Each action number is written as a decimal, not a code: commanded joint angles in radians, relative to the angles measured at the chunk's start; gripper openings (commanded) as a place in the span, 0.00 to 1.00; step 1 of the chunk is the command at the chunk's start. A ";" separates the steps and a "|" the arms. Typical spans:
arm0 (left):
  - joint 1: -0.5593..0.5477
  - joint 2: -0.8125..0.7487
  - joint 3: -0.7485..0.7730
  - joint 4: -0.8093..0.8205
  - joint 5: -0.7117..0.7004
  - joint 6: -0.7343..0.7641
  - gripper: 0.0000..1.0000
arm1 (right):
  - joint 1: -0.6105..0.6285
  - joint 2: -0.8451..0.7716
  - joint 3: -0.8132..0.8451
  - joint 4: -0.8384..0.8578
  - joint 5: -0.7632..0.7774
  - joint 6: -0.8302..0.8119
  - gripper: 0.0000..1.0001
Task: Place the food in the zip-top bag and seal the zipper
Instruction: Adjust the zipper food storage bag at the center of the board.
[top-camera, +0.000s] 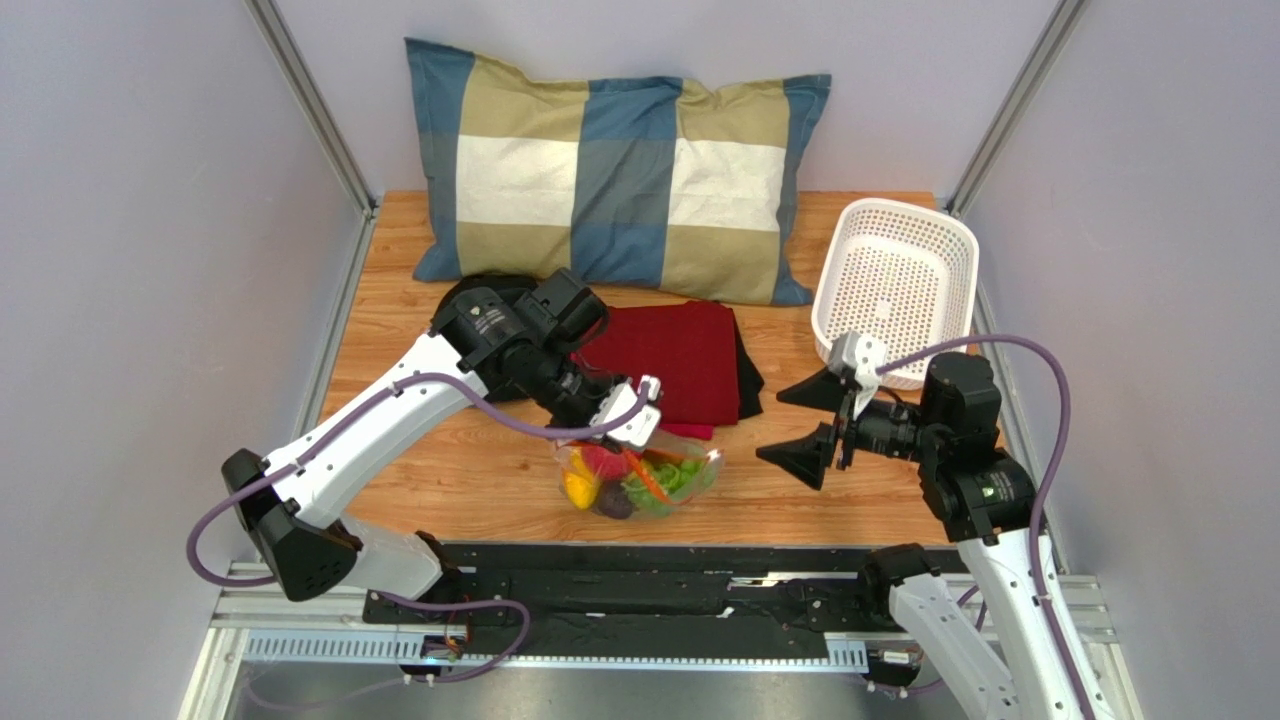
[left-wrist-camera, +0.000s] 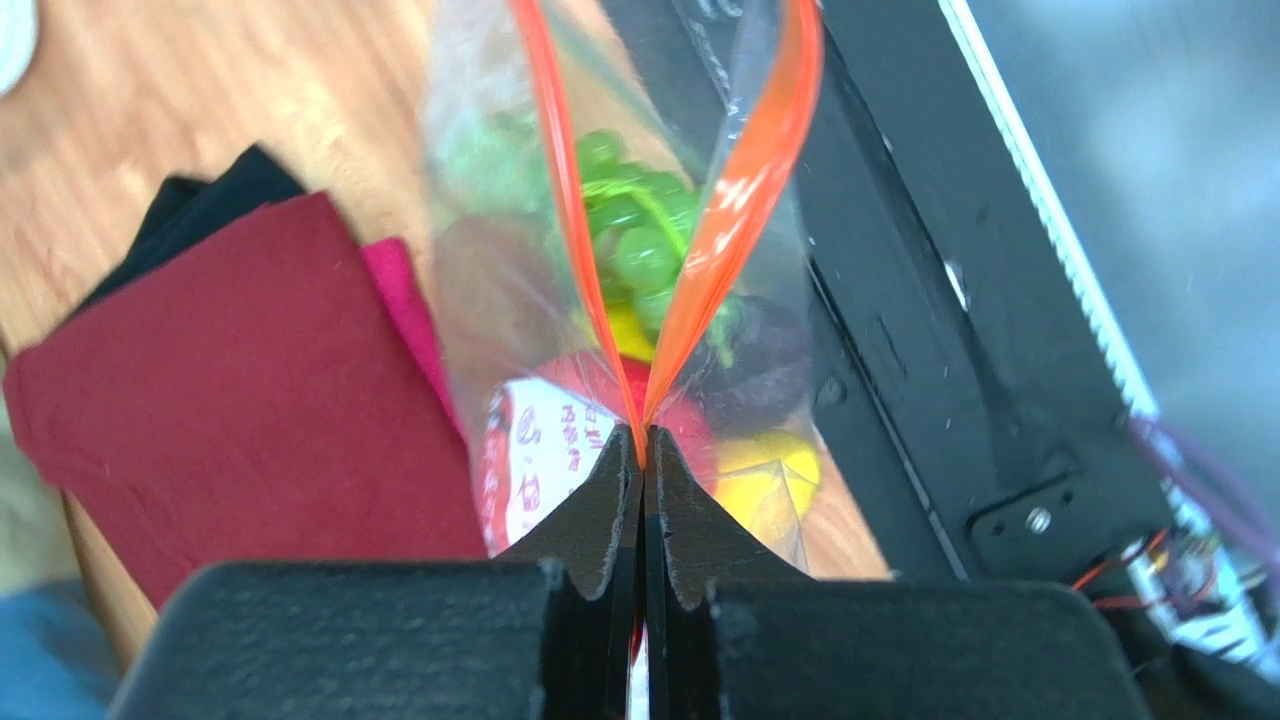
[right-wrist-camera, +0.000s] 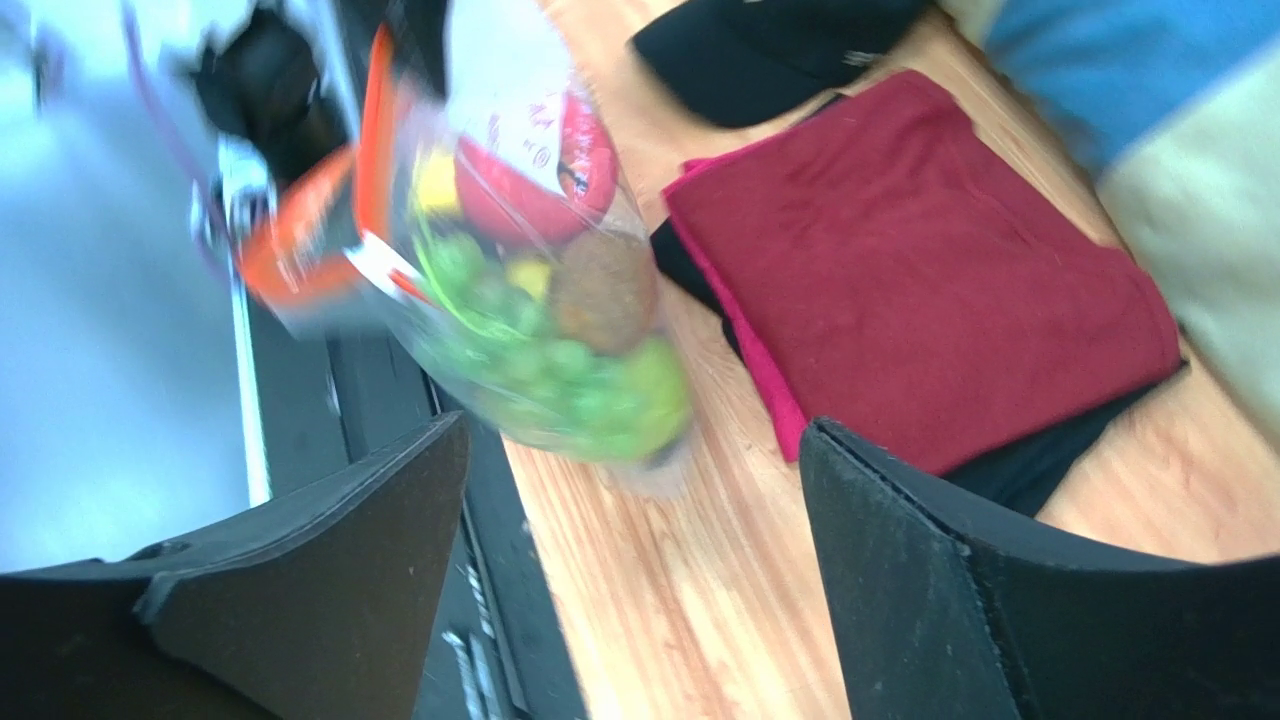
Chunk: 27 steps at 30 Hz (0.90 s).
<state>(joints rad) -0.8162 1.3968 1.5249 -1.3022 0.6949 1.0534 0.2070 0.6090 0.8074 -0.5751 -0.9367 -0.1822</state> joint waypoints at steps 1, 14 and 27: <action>0.003 -0.051 -0.052 -0.034 0.092 0.333 0.00 | -0.003 -0.063 -0.078 -0.036 -0.201 -0.407 0.83; 0.015 0.019 -0.005 0.000 0.129 0.295 0.00 | 0.346 -0.072 -0.134 0.121 -0.097 -0.260 0.80; 0.032 0.025 -0.006 0.020 0.129 0.252 0.00 | 0.491 0.020 -0.189 0.310 0.068 -0.073 0.73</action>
<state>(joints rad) -0.7891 1.4242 1.4765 -1.3102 0.7509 1.3033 0.6704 0.5827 0.6201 -0.3862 -0.9382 -0.3187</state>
